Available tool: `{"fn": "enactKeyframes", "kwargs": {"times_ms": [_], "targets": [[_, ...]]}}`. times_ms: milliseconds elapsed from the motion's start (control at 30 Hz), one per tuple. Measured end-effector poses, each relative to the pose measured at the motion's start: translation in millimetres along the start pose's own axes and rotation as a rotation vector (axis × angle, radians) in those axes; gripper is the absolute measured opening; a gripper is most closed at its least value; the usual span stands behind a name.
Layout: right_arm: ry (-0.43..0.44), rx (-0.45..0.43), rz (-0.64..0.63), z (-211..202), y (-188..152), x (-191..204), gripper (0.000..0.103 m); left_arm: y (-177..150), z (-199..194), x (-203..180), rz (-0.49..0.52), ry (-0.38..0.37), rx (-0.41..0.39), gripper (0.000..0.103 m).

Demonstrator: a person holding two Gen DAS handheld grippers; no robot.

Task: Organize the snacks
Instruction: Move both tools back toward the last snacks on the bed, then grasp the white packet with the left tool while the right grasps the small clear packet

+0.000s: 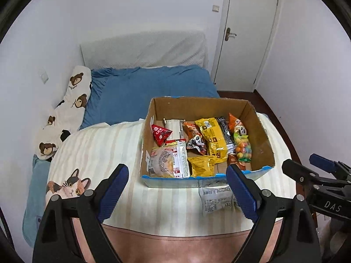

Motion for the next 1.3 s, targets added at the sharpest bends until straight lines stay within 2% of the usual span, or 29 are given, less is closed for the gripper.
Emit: {"fn": "enactKeyframes", "kwargs": {"times_ms": [133,267,333,433,567,600,633,700,767,833,900,1000,1167,1300], "targets": [[0.024,-0.005,0.015,-10.5,-6.5,-0.2,0.096,-1.9,-5.5,-2.1,0.002,0.000,-0.007,0.091],[0.042,0.026,0.069,-0.6,-17.0,-15.6,0.096,-9.7,-0.1,-4.9,-0.006,-0.009,0.012,0.091],[0.056,0.078,0.126,17.7,-29.5,-32.2,0.096,-19.4,9.3,-8.7,-0.011,-0.038,0.033,0.091],[0.061,0.150,0.197,49.8,-49.2,-53.8,0.096,-38.2,27.8,-15.0,-0.006,-0.021,0.076,0.091],[0.077,0.273,0.271,110.9,-84.9,-75.4,0.096,-71.9,65.5,-26.4,0.013,-0.016,0.188,0.091],[0.086,0.298,0.294,128.1,-94.8,-79.6,0.093,-80.6,76.2,-28.8,0.013,-0.022,0.221,0.091],[0.100,0.318,0.313,143.4,-103.4,-82.0,0.084,-88.7,86.5,-31.0,0.013,-0.022,0.254,0.091],[0.112,0.360,0.340,169.5,-116.8,-84.0,0.073,-100.8,102.2,-34.8,0.017,-0.026,0.304,0.091],[0.133,0.389,0.368,194.3,-129.2,-83.7,0.068,-110.1,116.4,-39.0,0.007,-0.030,0.350,0.091],[0.133,0.402,0.355,209.9,-138.1,-81.0,0.044,-114.4,127.3,-45.1,-0.010,-0.039,0.377,0.091],[0.136,0.391,0.337,211.0,-142.7,-79.1,0.043,-115.3,137.3,-52.1,-0.017,-0.039,0.393,0.091],[0.068,0.363,0.284,196.9,-146.0,-86.5,0.043,-114.4,151.8,-65.6,-0.031,-0.037,0.400,0.091],[0.042,0.357,0.356,175.7,-162.1,-121.2,0.043,-118.3,184.0,-94.2,-0.089,-0.034,0.438,0.091],[0.030,0.360,0.372,170.1,-170.7,-130.8,0.043,-137.0,201.3,-105.2,0.012,0.050,0.465,0.091]]}}
Point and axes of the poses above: each gripper's, at about its wrist camera, not at the fingertips, and z roughly the way its jaws point, x to its left, y to its top, the point moved 5 cm from there along z, roughly the way its jaws point, and after that the axes turned 3 degrees about -x, right-handed, at the moved point
